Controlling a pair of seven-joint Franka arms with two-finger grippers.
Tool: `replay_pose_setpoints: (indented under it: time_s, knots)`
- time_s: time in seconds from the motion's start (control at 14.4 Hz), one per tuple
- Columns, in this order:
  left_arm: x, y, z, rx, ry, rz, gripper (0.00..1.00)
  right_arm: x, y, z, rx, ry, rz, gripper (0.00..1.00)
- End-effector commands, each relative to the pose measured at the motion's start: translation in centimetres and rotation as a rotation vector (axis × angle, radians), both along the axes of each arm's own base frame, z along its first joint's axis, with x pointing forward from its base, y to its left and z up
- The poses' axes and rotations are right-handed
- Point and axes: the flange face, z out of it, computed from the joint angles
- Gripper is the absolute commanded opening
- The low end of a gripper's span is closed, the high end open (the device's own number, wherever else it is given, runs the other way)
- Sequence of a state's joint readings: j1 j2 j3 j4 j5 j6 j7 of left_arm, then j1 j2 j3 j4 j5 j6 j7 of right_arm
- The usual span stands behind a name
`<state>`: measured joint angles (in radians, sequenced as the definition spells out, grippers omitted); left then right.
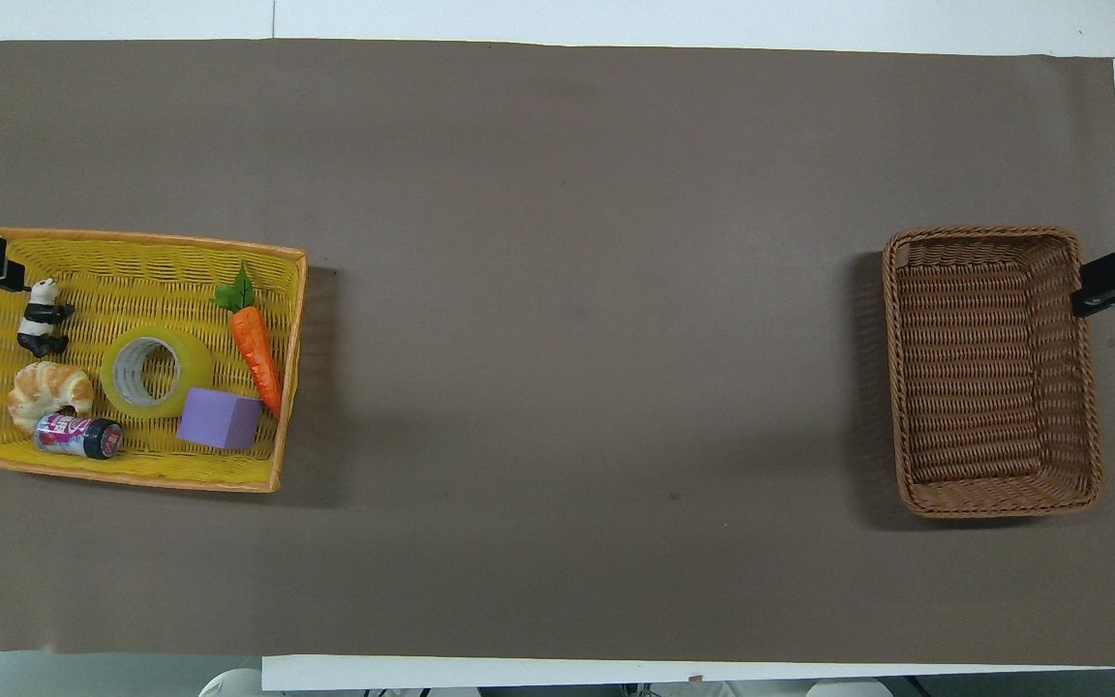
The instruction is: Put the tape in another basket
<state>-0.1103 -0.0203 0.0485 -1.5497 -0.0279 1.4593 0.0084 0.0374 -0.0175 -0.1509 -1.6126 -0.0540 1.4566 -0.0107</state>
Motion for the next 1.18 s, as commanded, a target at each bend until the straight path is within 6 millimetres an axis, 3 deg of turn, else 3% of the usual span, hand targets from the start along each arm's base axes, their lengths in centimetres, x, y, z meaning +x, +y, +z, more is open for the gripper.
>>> replay_pose_setpoints:
  time_s: [0.0, 0.56, 0.91, 1.11]
  knots:
    - [-0.5, 0.5, 0.3, 0.013, -0.006, 0.013, 1.00, -0.8, -0.2, 0.1, 0.001, 0.002, 0.023, 1.00]
    - [-0.3, 1.2, 0.2, 0.016, -0.015, 0.027, 1.00, -0.8, -0.2, 0.1, 0.001, 0.002, 0.023, 1.00]
    - [-0.2, 6.6, -1.3, 0.016, -0.079, 0.128, 1.00, -0.8, -0.2, 0.1, 0.002, 0.004, 0.023, 1.00]
    - [-1.0, 6.6, -4.2, 0.012, -0.140, 0.132, 1.00, -0.8, -0.2, 0.1, 0.001, 0.002, 0.023, 1.00]
